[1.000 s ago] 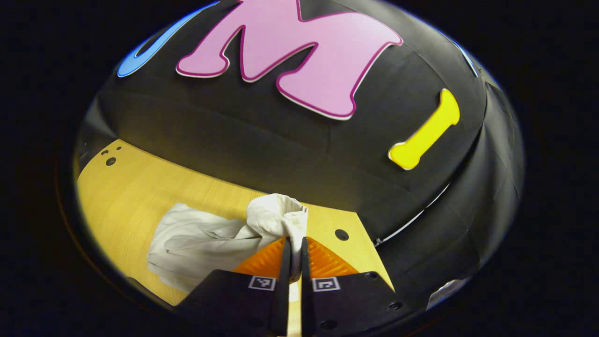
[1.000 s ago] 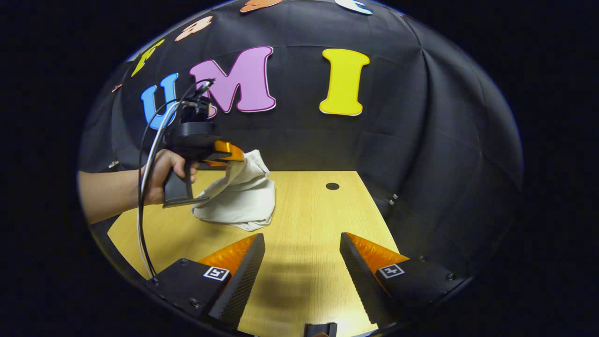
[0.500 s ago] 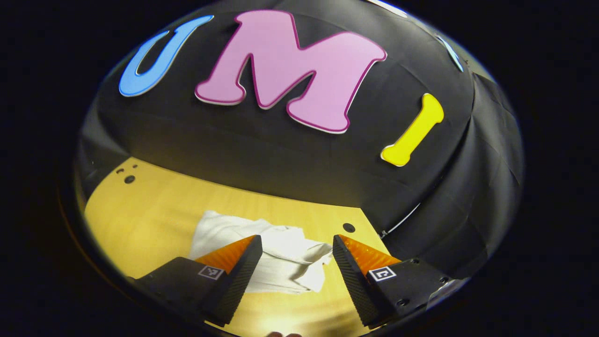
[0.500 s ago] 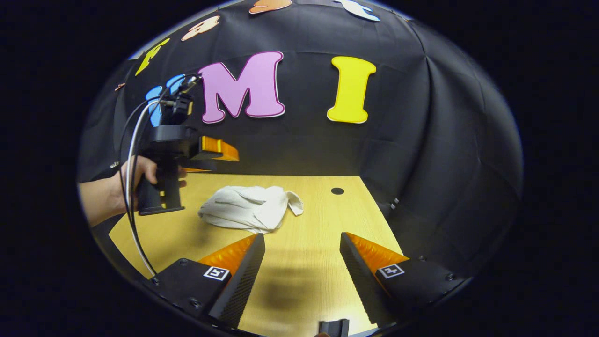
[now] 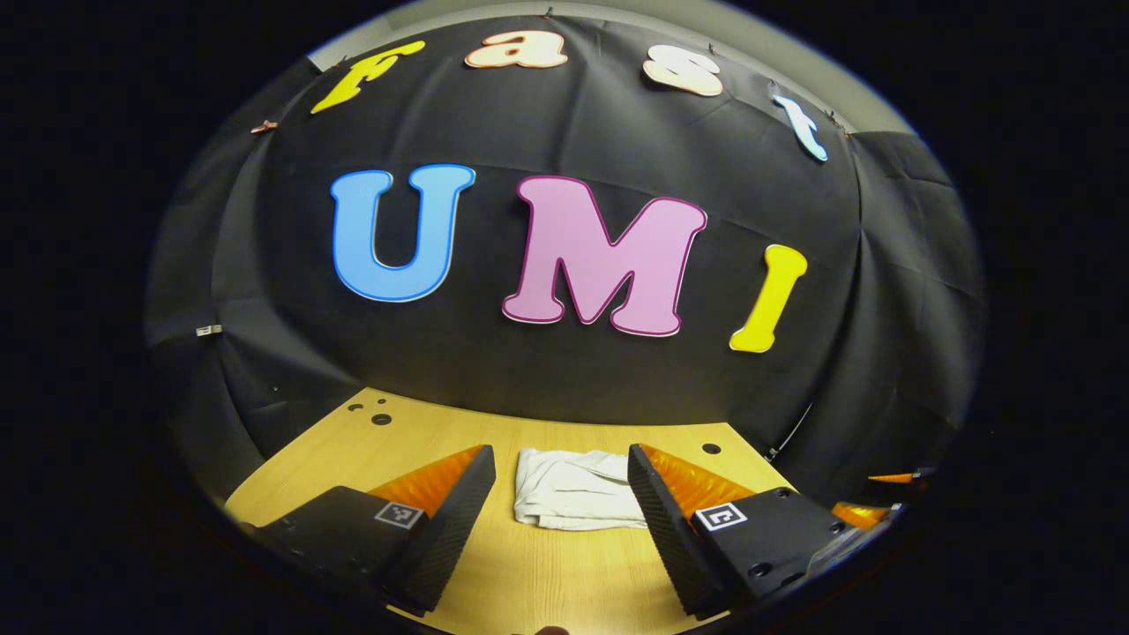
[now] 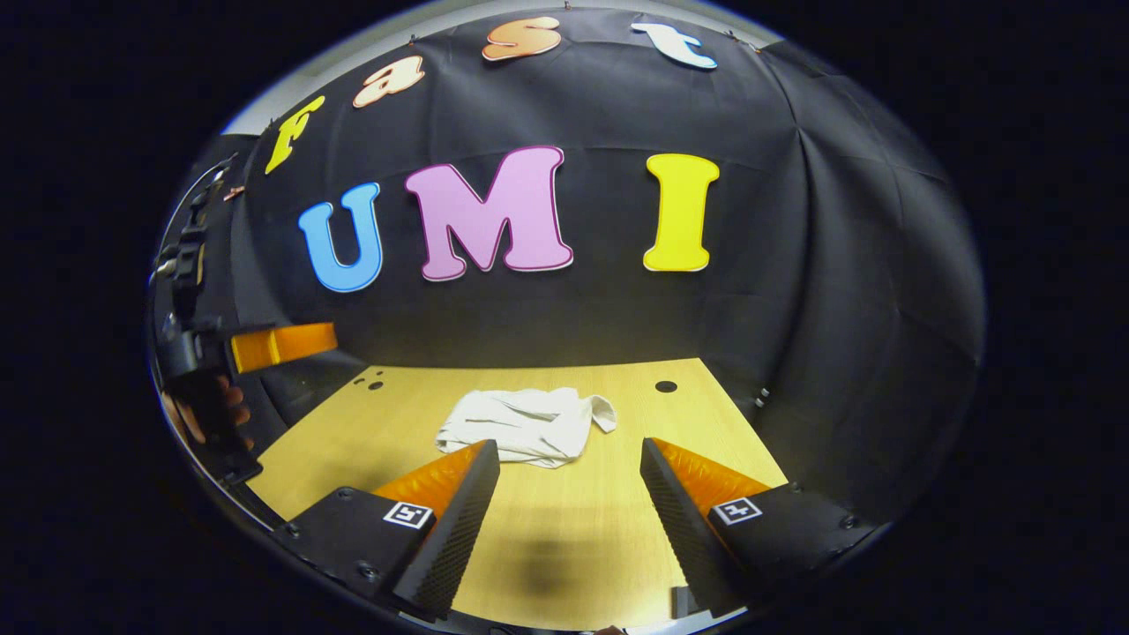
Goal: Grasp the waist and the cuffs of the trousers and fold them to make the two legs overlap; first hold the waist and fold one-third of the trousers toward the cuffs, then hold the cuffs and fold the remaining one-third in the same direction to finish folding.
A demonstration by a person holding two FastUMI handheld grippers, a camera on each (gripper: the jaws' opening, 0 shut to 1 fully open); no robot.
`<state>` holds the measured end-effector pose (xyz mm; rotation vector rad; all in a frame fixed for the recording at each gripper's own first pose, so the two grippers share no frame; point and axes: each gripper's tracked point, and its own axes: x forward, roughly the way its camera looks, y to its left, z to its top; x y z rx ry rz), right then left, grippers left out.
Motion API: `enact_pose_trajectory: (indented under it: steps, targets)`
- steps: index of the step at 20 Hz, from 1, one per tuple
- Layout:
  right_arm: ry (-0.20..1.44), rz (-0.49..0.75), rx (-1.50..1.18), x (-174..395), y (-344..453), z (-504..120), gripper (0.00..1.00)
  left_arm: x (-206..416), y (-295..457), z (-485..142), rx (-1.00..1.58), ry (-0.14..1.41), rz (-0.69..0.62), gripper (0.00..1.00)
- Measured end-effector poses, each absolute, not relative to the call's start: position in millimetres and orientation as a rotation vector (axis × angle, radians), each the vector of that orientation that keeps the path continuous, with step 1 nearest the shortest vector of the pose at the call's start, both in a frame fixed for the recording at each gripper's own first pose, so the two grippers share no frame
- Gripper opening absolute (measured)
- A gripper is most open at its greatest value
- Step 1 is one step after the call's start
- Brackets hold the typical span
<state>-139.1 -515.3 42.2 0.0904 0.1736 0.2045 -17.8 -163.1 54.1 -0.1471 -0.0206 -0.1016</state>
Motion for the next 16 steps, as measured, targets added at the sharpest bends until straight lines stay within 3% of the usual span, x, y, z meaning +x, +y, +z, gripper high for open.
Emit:
enact_pose_trajectory:
  steps: [6,12,13,16]
  targets:
    - [0.085,0.184,0.124,-166,-489,54,0.98,-93,-98,26,-0.039,-0.025,-0.035,0.96]
    - [0.091,0.238,0.054,-184,-458,55,0.99,-127,-62,9,-0.097,-0.034,0.004,0.96]
    - [0.087,0.245,0.044,-187,-454,59,0.99,-131,-58,5,-0.108,-0.035,0.013,0.92]
    - [0.099,0.265,0.031,-194,-444,56,0.99,-141,-54,-14,-0.134,-0.018,0.049,0.96]
